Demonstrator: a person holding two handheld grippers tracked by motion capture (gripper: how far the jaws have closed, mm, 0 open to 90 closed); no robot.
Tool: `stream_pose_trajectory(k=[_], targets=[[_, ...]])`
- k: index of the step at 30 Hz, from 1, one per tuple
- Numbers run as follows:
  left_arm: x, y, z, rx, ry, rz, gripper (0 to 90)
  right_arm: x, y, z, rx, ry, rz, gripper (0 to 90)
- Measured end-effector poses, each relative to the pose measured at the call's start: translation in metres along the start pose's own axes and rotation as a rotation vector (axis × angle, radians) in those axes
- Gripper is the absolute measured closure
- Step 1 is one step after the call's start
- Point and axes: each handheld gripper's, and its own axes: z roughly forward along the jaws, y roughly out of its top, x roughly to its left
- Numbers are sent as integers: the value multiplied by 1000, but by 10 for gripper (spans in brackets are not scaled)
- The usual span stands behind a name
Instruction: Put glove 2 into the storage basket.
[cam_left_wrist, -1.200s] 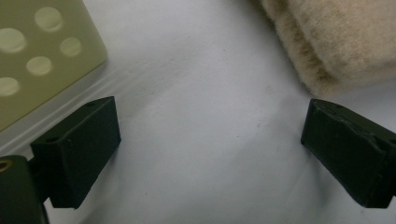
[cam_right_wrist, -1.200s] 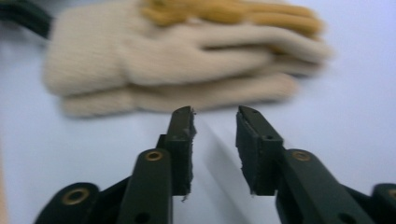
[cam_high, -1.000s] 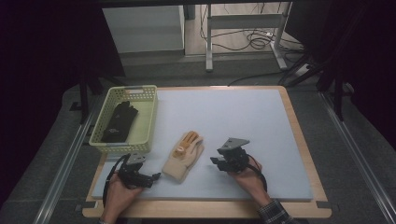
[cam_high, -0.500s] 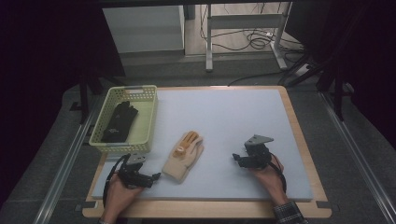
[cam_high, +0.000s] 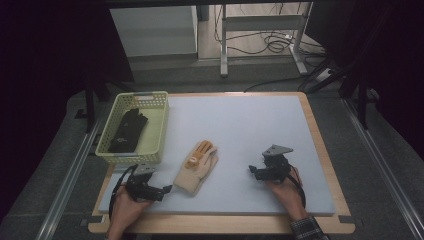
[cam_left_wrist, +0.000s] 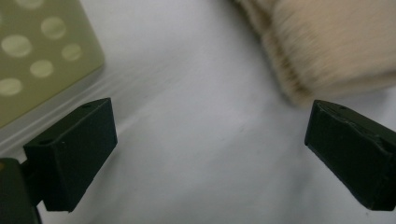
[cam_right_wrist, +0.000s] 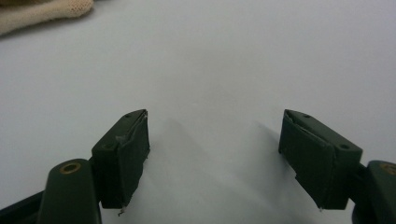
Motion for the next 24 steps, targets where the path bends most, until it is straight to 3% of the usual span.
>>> stream_pose_trajectory(k=[2,6,13,15,16,20,24], targets=[[-5,6,-1,-9,-25,2,19,0,0,0,0,-2,0,234],[-11,13,-1,-8,-40,9,16,0,0,0,0,-4,0,231],[-25,40,-1,-19,-60,16,9,1,0,0,0,-10,-1,221],[-30,48,2,-17,-52,20,6,1,0,0,-1,-12,-2,220],[-36,54,8,6,-31,32,2,1,0,0,-1,-13,-3,219],[-42,62,19,37,-14,49,0,1,0,0,-1,-16,-5,219],[-46,71,36,59,-4,44,0,1,0,0,-1,-16,-5,219]])
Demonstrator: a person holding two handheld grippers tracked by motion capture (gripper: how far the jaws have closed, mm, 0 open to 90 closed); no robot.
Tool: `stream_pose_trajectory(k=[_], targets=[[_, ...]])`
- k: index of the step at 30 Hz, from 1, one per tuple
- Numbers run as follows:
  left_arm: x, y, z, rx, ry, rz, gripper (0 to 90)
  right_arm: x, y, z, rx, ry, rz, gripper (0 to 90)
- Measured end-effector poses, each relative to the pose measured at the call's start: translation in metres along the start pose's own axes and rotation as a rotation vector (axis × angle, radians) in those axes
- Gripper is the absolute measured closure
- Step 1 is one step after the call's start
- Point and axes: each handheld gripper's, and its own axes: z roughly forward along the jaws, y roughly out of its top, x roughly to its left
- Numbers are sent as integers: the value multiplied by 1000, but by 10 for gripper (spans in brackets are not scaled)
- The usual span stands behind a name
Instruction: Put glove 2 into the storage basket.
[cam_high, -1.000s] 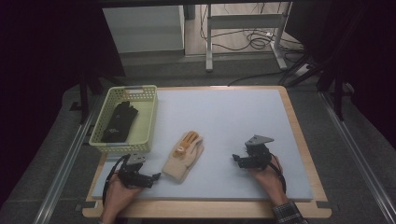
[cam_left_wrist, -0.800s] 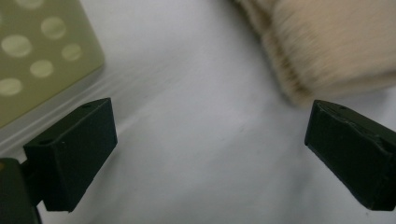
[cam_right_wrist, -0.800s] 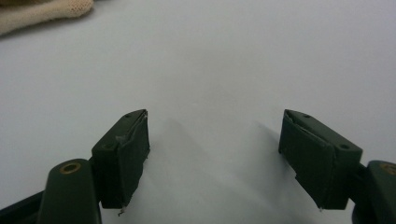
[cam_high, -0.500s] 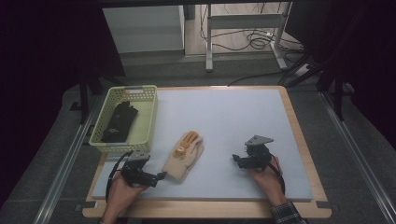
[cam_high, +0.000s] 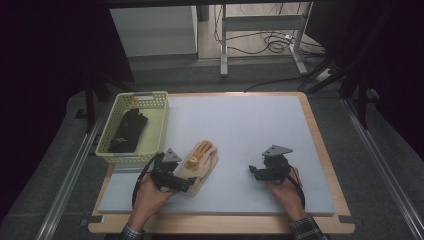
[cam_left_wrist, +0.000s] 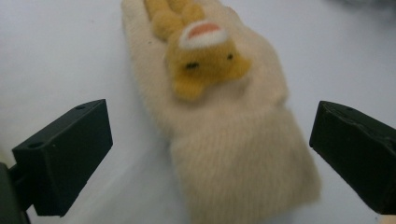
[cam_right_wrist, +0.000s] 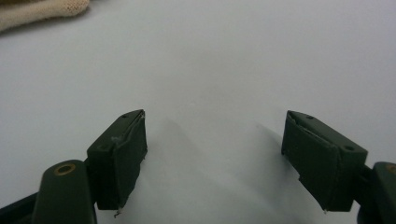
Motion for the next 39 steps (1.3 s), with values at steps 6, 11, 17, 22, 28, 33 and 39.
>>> stream_pose_trajectory(k=[6,11,17,22,28,33,39], targets=[[-3,9,27,52,6,-6,0,0,0,0,0,0,0,218],[-10,10,44,101,11,22,0,0,0,0,0,1,1,218],[-15,7,47,112,32,41,25,0,0,0,0,1,2,217],[-10,9,40,113,36,40,267,0,0,0,0,2,2,217],[-9,12,37,120,31,40,538,0,0,0,0,1,2,216],[-7,15,36,123,13,32,574,0,0,0,1,0,0,216],[-1,26,29,102,45,21,573,0,0,0,1,2,3,216]])
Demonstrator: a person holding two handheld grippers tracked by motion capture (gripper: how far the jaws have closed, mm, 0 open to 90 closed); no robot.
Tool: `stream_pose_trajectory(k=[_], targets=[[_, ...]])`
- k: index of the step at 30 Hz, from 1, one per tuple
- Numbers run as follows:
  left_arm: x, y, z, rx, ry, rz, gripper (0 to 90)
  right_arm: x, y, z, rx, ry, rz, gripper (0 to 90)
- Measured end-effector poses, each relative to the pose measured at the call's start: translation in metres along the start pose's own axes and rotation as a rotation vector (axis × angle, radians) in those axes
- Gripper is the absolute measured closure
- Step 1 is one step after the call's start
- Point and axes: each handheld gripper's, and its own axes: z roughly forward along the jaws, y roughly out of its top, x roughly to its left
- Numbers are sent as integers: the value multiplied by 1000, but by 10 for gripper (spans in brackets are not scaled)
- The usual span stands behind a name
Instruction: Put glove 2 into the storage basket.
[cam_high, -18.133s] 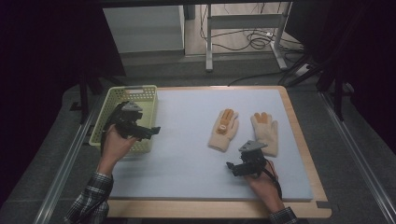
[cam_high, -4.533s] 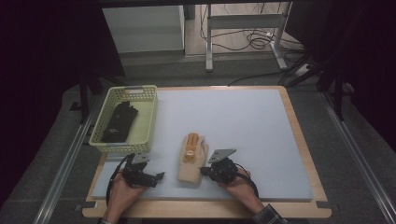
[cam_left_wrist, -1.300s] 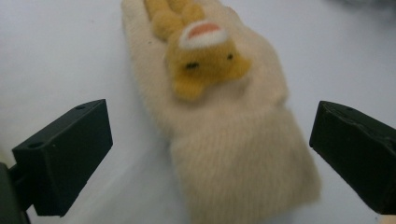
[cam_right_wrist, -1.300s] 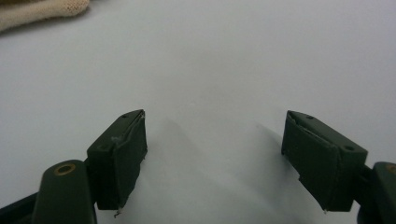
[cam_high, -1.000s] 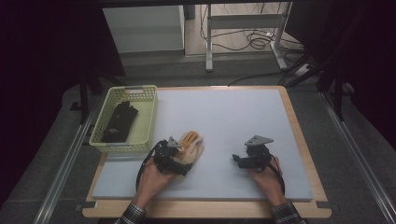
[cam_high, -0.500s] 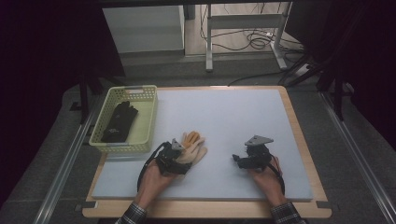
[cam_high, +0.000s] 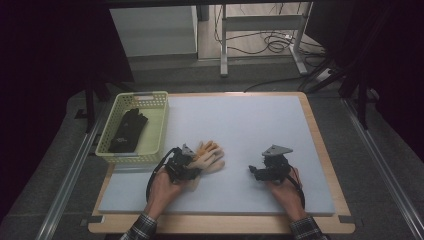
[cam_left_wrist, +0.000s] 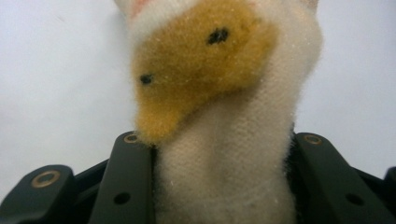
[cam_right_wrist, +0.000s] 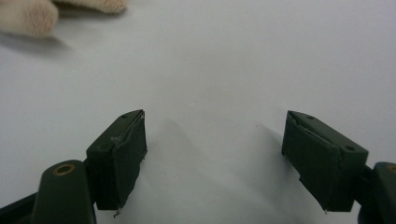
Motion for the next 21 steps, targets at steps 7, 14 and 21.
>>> stream_pose_trajectory(k=[7,14,21], targets=[[13,24,-21,-23,26,-26,568,0,0,0,0,0,1,216],[28,41,-40,-38,65,-45,565,0,0,0,-1,-4,-4,216],[55,54,-64,-43,115,-81,564,1,0,0,-2,-5,-5,216]])
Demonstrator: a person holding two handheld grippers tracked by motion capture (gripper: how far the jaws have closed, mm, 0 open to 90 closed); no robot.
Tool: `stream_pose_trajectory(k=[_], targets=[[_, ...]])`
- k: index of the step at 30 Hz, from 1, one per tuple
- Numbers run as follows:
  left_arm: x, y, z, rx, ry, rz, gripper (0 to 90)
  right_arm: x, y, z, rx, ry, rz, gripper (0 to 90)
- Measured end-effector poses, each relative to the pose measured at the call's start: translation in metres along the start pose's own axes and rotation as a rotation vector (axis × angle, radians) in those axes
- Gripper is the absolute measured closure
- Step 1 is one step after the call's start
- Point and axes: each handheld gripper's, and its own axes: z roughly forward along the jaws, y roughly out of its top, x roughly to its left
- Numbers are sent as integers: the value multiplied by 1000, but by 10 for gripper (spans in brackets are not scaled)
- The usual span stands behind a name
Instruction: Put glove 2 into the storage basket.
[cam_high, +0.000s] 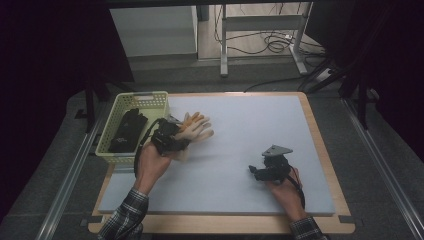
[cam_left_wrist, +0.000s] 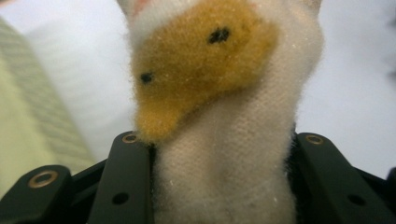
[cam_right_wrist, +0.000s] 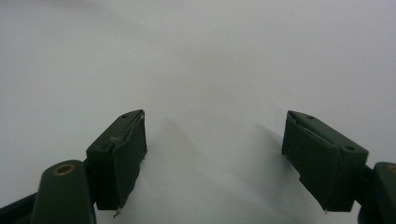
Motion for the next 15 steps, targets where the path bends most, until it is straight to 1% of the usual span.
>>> stream_pose_trajectory(k=[5,8,12,13,15], targets=[[27,5,-13,-13,50,-54,562,0,0,0,0,-3,0,213],[43,6,-20,-16,75,-83,560,0,0,0,0,-3,-2,213],[68,4,-29,-19,111,-125,558,0,0,0,-2,-3,-1,213],[76,3,-31,-20,124,-141,558,0,0,0,-2,-3,-1,213],[86,0,-34,-22,143,-162,557,0,0,0,-2,-3,-1,213]])
